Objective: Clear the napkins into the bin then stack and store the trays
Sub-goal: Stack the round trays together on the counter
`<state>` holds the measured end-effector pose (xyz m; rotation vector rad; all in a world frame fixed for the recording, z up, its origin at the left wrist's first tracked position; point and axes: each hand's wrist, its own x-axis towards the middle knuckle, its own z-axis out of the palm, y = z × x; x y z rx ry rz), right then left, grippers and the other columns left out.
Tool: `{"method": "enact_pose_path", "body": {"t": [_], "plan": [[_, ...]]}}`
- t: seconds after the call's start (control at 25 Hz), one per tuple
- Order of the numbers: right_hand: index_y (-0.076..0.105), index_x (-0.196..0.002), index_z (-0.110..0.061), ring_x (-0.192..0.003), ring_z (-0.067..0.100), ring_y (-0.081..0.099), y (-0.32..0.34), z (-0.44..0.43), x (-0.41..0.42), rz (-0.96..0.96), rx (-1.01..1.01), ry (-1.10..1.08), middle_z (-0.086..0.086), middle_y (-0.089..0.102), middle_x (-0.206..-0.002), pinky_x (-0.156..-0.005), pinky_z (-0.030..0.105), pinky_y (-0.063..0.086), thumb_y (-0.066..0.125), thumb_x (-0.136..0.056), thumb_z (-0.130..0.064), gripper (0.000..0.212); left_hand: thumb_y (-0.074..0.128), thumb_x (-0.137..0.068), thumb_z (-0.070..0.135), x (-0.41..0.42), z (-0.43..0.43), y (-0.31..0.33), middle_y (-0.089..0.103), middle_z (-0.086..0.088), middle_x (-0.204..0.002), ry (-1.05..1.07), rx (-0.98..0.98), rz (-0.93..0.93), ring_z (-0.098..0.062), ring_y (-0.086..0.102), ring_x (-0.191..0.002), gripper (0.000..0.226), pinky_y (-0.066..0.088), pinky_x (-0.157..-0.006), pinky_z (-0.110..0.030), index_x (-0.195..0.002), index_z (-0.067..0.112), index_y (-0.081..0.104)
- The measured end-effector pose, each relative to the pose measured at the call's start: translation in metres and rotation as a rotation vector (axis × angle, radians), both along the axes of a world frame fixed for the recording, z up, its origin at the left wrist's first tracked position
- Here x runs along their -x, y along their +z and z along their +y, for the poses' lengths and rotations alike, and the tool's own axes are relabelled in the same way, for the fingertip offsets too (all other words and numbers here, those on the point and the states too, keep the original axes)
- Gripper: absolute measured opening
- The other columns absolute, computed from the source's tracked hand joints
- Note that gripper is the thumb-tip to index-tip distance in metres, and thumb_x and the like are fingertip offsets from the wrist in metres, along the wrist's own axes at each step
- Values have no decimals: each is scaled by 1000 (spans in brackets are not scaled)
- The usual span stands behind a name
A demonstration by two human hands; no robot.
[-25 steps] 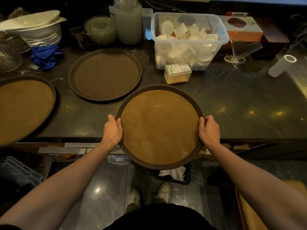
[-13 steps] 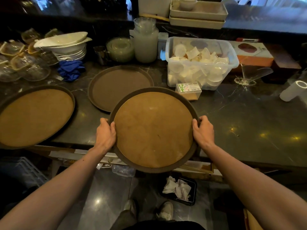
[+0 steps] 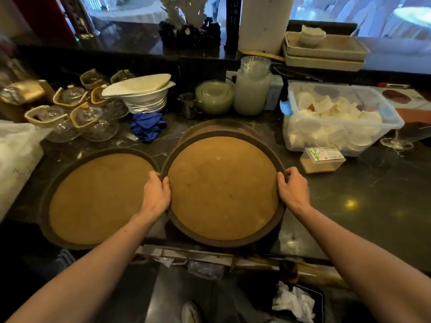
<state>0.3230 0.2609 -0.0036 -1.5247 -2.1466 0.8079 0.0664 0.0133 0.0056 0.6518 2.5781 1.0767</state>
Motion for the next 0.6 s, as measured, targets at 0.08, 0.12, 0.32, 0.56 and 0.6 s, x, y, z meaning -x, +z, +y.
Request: {"method": "enact_pose_path", "body": {"t": [0.08, 0.12, 0.32, 0.56, 0.6], "plan": [[55, -110, -12, -87, 25, 57, 1, -7, 25, -14, -13, -18, 3, 59, -94, -75, 37, 45, 49, -98, -36, 28, 44, -100, 23, 30, 0, 4, 60, -14, -107, -4, 6, -5, -30, 58, -95, 17, 48, -81, -43, -108, 8, 44], [55, -112, -11, -86, 23, 54, 3, -9, 34, -21, -14, -22, 2, 56, -94, -75, 35, 43, 49, -99, -36, 29, 44, -101, 23, 41, 0, 5, 59, -13, -106, -15, 15, -2, -28, 57, -94, 15, 47, -80, -42, -106, 9, 43], [54, -112, -10, -89, 24, 58, 7, -2, 67, -50, -5, -35, 3, 58, -96, -75, 37, 46, 48, -99, -36, 29, 45, -101, 21, 80, 15, 6, 55, -10, -104, -45, 41, 30, -23, 53, -91, 20, 43, -76, -37, -112, 5, 46], [53, -109, -12, -88, 24, 60, -2, 38, 84, -130, 32, -6, 6, 62, -98, -74, 39, 50, 49, -99, -37, 27, 50, -98, 18, 99, 52, -10, 58, -16, -118, -68, 119, 36, -26, 55, -103, 32, 43, -83, -34, -125, 1, 48], [53, -108, -13, -89, 25, 62, -5, 47, 85, -151, 50, 5, 7, 63, -98, -76, 41, 52, 48, -99, -38, 27, 51, -98, 18, 100, 60, -14, 58, -17, -123, -66, 138, 34, -29, 56, -110, 35, 44, -87, -35, -128, 1, 47]]}}
